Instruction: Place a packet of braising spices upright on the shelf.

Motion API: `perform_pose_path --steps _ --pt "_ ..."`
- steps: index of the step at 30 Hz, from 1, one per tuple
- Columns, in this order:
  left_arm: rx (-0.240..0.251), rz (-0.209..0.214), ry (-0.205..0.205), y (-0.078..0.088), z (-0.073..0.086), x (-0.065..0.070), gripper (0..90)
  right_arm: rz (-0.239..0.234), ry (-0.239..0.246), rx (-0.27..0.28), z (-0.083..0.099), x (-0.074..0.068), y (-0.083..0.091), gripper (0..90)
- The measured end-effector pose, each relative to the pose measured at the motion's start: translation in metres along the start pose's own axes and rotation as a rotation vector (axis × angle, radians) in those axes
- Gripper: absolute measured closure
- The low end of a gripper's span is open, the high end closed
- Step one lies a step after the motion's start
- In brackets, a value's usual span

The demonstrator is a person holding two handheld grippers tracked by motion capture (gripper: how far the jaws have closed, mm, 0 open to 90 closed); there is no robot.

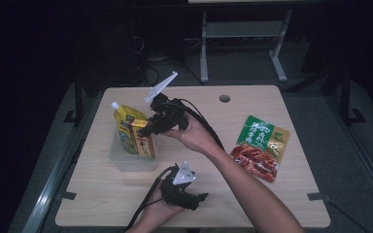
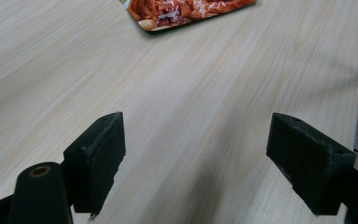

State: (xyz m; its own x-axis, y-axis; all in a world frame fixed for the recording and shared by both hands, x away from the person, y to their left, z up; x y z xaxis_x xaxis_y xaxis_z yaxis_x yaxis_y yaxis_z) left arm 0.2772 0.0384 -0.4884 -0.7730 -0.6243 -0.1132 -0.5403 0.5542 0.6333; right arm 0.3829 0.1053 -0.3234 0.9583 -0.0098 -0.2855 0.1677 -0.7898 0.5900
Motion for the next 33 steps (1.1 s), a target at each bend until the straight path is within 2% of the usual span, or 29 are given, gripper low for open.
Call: perform_pose_path --steps 4,7,14,16,17,19,24,27,33 --pt "-0.003 -0.001 0.009 0.001 0.000 -0.001 18.9 -0.003 0.020 -0.024 -0.004 0.004 -0.013 67.2" --pt "-0.001 -0.006 -0.005 0.001 0.000 -0.003 18.9 -0.015 0.019 -0.034 -0.005 0.006 -0.021 67.2" --pt "0.001 -0.005 0.005 0.001 -0.001 -0.001 18.8 -0.023 0.031 -0.062 -0.004 0.012 -0.038 67.2" --pt "0.002 -0.004 0.007 0.001 -0.001 -0.001 18.8 -0.025 0.027 -0.068 -0.004 0.014 -0.041 67.2" --pt "0.005 -0.001 0.021 0.001 -0.001 0.000 18.8 -0.024 0.024 -0.066 -0.004 0.015 -0.042 67.2" --pt "0.001 -0.003 0.009 0.002 -0.001 -0.001 18.8 -0.028 0.025 -0.065 -0.004 0.017 -0.044 67.2" --pt "-0.002 -0.003 0.011 0.001 -0.001 -0.002 18.8 -0.033 0.022 -0.068 -0.003 0.020 -0.048 67.2" --pt "0.003 -0.004 -0.004 0.001 -0.001 -0.003 18.8 -0.034 0.036 -0.078 -0.002 0.020 -0.051 67.2" --pt "0.000 -0.001 0.010 0.001 -0.001 -0.002 18.8 -0.032 0.039 -0.080 -0.001 0.021 -0.055 67.1"
Point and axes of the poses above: each handheld gripper's, and its own axes: y roughly backward along the jaws, z roughly out of its underside, x roughly to its right, the point moved 8 cm from there along -y, roughly forward along the jaws, and after that the axes turned 13 degrees about -z, right-handed, at the moved point
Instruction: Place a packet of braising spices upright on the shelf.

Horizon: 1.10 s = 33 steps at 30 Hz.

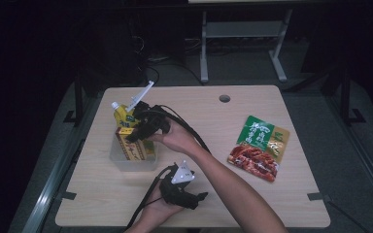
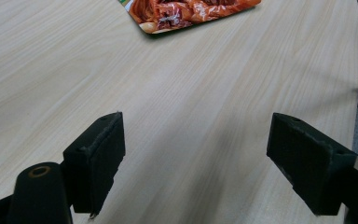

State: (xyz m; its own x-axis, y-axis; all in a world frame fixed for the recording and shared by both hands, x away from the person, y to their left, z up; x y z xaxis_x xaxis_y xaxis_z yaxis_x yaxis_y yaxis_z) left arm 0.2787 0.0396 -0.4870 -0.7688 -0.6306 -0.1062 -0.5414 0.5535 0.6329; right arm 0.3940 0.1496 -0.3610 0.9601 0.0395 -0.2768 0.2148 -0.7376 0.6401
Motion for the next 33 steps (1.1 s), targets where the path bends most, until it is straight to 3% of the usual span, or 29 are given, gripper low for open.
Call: perform_pose_path --steps 4,5,6,11,25,28,33 --pt "-0.005 0.005 0.028 0.000 0.000 0.001 18.8 0.005 0.002 -0.013 0.003 0.001 -0.006 67.1" --pt "0.005 -0.004 -0.016 0.000 0.000 -0.003 18.8 0.006 0.003 -0.015 0.004 0.001 -0.007 67.1" --pt "0.007 -0.009 -0.026 0.000 -0.001 -0.004 18.8 0.011 0.004 -0.018 0.005 0.002 -0.009 67.1" --pt "0.007 -0.010 -0.034 -0.001 0.000 -0.004 18.8 0.013 0.000 -0.016 0.011 0.005 -0.013 67.0" --pt "-0.006 -0.004 -0.019 0.000 0.001 -0.002 18.7 0.007 0.014 -0.054 0.026 0.010 -0.030 66.7" --pt "0.010 0.004 0.009 0.000 0.000 0.001 18.8 -0.004 0.001 -0.055 0.027 0.011 -0.030 66.5" --pt "0.000 0.004 0.000 0.000 0.002 0.000 18.8 -0.012 -0.003 -0.073 0.030 0.012 -0.032 65.8"
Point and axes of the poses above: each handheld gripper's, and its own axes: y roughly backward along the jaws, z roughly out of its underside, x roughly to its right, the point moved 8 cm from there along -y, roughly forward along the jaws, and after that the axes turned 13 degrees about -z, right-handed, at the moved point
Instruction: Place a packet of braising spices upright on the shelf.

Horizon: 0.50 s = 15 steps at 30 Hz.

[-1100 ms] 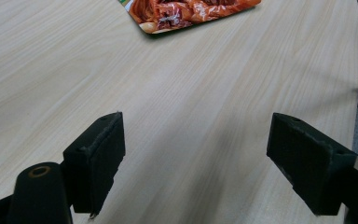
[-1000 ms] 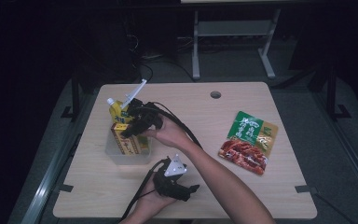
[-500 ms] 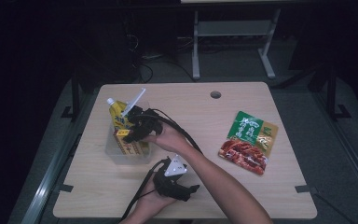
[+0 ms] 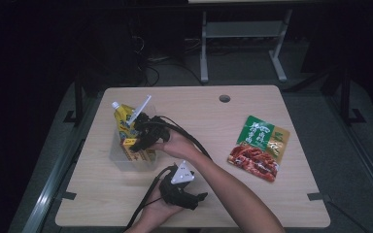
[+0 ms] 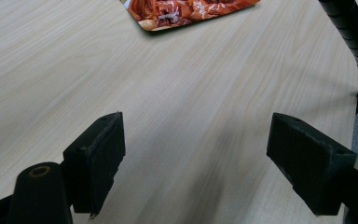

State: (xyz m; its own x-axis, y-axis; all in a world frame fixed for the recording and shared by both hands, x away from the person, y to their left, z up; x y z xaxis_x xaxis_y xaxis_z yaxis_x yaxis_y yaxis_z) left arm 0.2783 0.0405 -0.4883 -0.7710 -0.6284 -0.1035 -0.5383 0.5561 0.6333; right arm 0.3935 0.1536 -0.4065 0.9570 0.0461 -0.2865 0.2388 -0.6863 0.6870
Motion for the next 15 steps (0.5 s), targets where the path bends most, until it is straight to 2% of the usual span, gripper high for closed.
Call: perform_pose_path --steps 5,9,15 --pt "0.010 0.001 0.010 0.0012 -0.0011 -0.0002 18.8 -0.011 -0.006 -0.019 0.0025 -0.0006 -0.0039 65.0" --pt "0.022 0.000 0.016 0.0027 -0.0027 -0.0004 18.8 -0.003 0.007 -0.035 0.0038 0.0000 -0.0049 64.1" --pt "0.022 -0.001 0.012 0.0036 -0.0030 -0.0005 18.8 -0.001 0.000 -0.018 0.0020 -0.0019 -0.0010 63.8"
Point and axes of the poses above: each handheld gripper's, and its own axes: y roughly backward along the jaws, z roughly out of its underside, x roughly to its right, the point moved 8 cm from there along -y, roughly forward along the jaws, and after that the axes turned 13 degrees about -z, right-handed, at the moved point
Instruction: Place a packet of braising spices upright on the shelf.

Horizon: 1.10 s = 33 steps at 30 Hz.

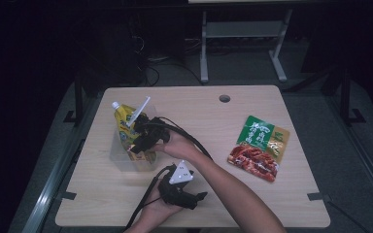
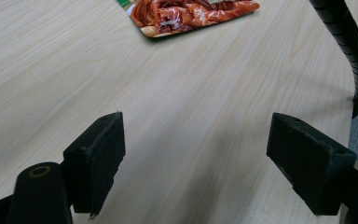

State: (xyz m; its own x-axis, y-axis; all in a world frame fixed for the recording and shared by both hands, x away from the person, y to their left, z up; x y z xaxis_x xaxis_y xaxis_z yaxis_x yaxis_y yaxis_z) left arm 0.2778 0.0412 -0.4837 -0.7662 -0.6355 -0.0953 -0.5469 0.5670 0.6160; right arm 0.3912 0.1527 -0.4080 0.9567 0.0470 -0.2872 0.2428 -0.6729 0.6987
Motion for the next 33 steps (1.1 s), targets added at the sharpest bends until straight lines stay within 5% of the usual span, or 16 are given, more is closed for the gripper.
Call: perform_pose_path --steps 22,27,33 --pt "0.007 0.013 0.004 -0.002 -0.001 0.006 20.0 0.048 -0.008 0.102 0.004 -0.021 0.054 54.0" --pt "-0.006 0.014 -0.032 -0.001 0.000 0.004 20.4 0.057 -0.013 0.124 0.009 -0.026 0.068 52.6" --pt "0.014 0.018 0.003 -0.001 -0.003 0.005 21.1 0.084 -0.022 0.146 0.021 -0.028 0.090 50.9"
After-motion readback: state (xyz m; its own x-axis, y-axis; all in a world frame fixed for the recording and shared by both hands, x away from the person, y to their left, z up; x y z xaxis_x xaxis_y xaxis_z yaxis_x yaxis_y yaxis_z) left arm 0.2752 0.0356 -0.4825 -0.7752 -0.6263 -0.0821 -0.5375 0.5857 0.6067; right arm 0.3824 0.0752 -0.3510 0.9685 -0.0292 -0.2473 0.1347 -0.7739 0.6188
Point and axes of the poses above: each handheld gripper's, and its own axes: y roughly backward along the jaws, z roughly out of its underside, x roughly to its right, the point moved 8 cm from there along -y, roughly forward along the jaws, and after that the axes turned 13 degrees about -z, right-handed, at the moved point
